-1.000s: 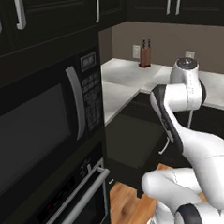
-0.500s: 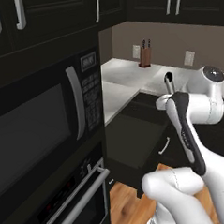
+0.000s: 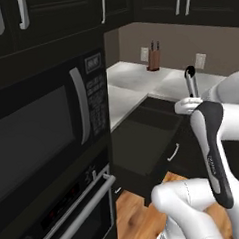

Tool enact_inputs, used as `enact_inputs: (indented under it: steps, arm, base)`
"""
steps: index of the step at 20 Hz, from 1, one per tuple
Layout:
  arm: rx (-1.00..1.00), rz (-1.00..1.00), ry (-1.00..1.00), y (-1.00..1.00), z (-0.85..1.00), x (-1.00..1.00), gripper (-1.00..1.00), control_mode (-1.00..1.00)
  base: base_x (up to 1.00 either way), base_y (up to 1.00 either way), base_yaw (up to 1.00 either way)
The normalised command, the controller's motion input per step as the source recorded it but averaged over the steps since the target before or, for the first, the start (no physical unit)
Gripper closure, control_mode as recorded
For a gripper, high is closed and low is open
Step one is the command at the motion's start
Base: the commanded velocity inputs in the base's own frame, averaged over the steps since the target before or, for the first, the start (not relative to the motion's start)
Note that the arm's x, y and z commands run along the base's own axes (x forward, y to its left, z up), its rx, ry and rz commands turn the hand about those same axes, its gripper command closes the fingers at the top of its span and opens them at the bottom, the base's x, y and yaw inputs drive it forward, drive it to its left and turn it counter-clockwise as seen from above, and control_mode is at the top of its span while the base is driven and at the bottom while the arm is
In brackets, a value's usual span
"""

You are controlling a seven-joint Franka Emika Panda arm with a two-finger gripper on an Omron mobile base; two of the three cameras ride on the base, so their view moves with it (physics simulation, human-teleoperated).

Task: Take the tongs from the drawer on the right and place them on the dining counter next to the tray containing the kebab skewer.

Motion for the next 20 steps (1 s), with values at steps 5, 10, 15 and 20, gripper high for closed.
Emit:
enact_inputs:
  steps: [5, 10, 15, 20]
  arm:
    - [0.00, 0.00, 0.00, 0.00, 0.00, 0.00, 1.00, 1.00]
    - [0.00, 0.00, 0.00, 0.00, 0.00, 0.00, 1.00, 1.00]
    - [0.00, 0.00, 0.00, 0.00, 0.00, 0.00, 1.00, 1.00]
    - [0.00, 0.00, 0.00, 0.00, 0.00, 0.00, 1.00, 1.00]
  base:
    - [-1.00, -0.36, -0.07]
    - [-0.88, -0.38, -0.49]
    - [0.00, 0.00, -1.00]
    - [0.00, 0.00, -1.00]
